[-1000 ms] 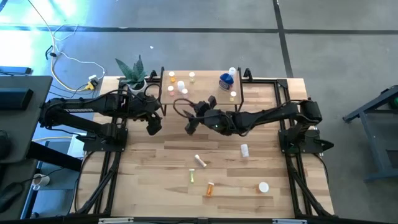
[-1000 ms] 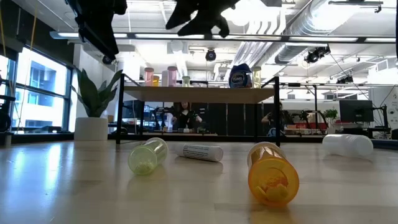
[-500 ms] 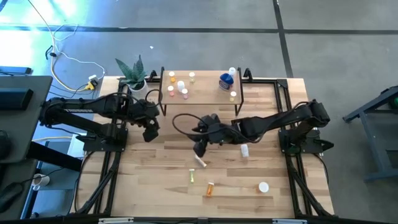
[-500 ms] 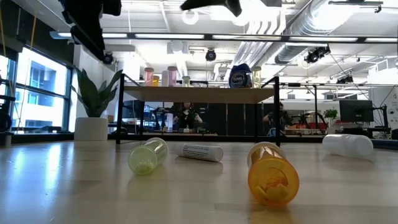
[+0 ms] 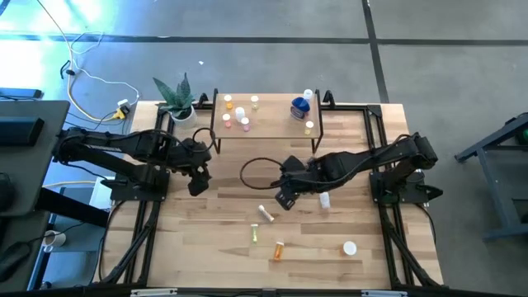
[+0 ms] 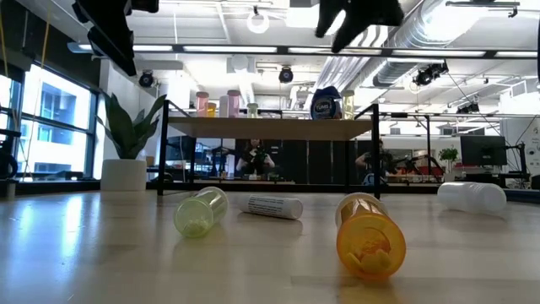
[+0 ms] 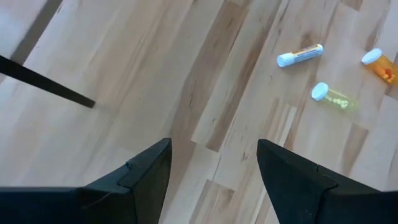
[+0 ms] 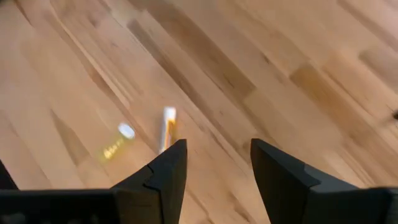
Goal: Pick and place medicine bottles onto shelf by color
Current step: Put the large orange pill bottle on the shelf
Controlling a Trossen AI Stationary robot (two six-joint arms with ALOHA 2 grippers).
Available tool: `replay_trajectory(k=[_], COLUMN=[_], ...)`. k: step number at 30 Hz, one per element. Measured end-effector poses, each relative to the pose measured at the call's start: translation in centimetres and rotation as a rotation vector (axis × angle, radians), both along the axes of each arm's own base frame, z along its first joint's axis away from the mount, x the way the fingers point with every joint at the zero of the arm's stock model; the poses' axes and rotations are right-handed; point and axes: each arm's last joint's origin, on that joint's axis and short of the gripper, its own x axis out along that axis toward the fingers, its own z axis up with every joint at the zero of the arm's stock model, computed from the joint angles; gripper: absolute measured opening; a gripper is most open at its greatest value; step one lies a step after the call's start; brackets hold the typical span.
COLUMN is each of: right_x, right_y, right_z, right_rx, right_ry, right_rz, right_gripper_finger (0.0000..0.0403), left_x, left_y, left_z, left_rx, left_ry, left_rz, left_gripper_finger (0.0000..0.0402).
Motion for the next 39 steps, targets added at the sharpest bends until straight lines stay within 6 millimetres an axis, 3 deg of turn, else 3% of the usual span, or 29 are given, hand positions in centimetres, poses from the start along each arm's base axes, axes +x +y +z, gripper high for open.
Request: replay_trajectory(k=[8, 20, 30, 39], right_x=[-2.1, -5.9, -9.8, -15.0], right_y=[2.0, 6.8, 10.5, 13.1], right_z=[-0.8, -4.6, -4.5, -2.3], right_rx=[0.025, 0.120, 0.105, 0.106], right_ry=[0.153, 0.394, 0.516, 0.467], right_rz=[-0.019, -0.018, 0.033, 0.024], right_gripper_finger=[0.0168, 0.0168, 0.0168, 0.0168], left_x=[0.0, 0.0, 0.0, 0.0], left_y=[0.0, 0.0, 0.0, 0.0], left_z=[0.0, 0.0, 0.0, 0.0], left_rx=[-0.002, -0.003, -0.007, -0.010], left_ry=[-0.002, -0.003, -0.005, -0.004], left_rz=[0.011, 0.011, 0.020, 0.018], left_gripper_finger=[0.0227, 0.0227, 0.0227, 0.0227])
